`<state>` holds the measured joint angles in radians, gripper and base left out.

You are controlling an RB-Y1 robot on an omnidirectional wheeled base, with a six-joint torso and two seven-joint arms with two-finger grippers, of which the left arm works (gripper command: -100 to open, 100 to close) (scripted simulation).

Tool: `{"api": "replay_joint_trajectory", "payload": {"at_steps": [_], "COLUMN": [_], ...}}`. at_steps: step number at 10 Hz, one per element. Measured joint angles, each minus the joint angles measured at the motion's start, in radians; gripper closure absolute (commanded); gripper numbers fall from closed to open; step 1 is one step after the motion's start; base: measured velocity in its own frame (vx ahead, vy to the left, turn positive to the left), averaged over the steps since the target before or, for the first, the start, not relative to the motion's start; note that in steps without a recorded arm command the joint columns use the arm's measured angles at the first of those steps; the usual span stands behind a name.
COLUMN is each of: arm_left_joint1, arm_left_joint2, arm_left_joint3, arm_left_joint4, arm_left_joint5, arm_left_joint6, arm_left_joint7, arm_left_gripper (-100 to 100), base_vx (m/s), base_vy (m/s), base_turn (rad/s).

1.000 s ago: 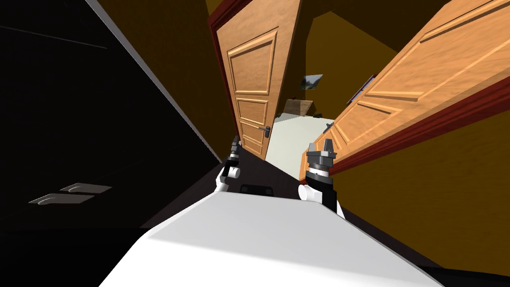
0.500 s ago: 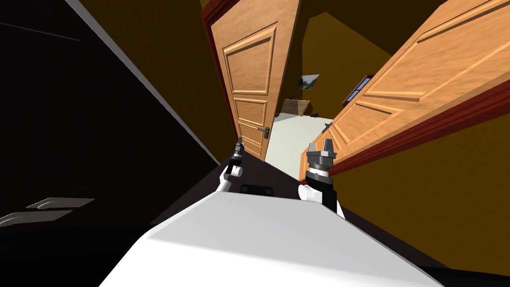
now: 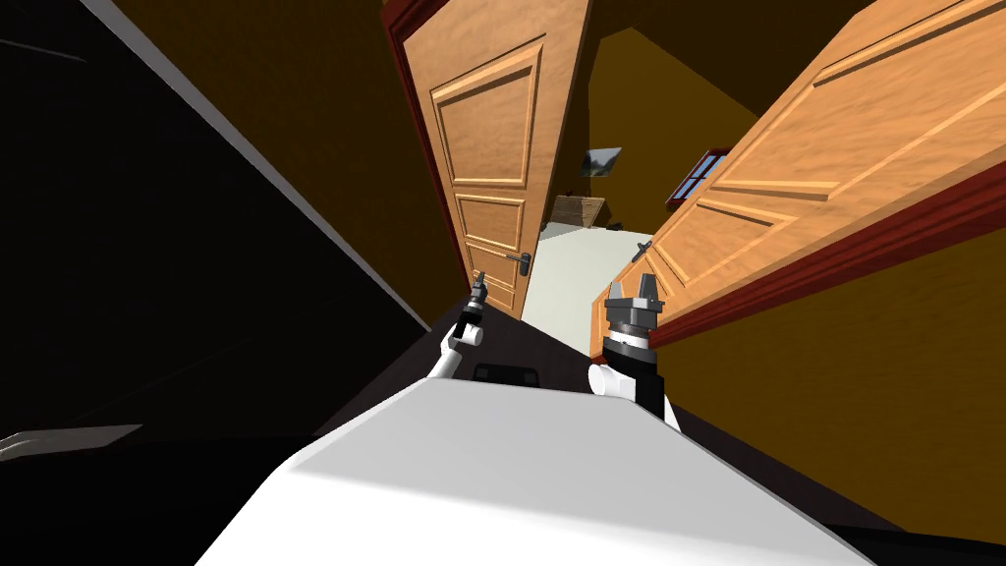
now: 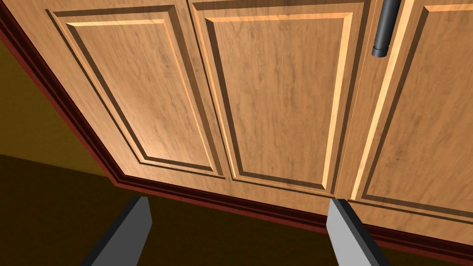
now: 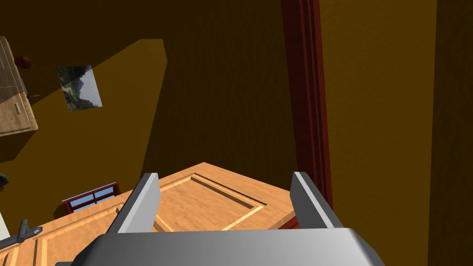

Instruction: Push the door open

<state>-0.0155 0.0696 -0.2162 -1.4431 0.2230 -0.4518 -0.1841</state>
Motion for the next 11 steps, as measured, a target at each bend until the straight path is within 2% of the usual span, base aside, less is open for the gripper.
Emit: {"api": "replay_joint_trajectory", "payload": {"at_steps": [2,3,5,8,11], "arm_left_joint1": [-0.029,-0.048,-0.066,-0.12,-0.173], "arm_left_joint2": [-0.001,-0.004,-0.007,-0.018,-0.026], "arm_left_joint3": [-0.008,-0.012,-0.021,-0.038,-0.052], "arm_left_joint4": [0.048,0.07,0.108,0.205,0.284], "arm_left_joint5": [0.009,0.015,0.02,0.034,0.05], "arm_left_joint6": [0.005,0.014,0.013,0.008,0.021], "arm_left_joint7": [0.001,-0.001,-0.001,-0.003,-0.003], "arm_left_gripper": [-100,-100,-100,-100,-100], "base_vx": [0.078,0.063,0.056,0.088,0.088], "base_vy": [0.042,0.038,0.033,0.046,0.054], "base_turn": [-0.08,-0.025,-0.064,-0.067,-0.072]}}
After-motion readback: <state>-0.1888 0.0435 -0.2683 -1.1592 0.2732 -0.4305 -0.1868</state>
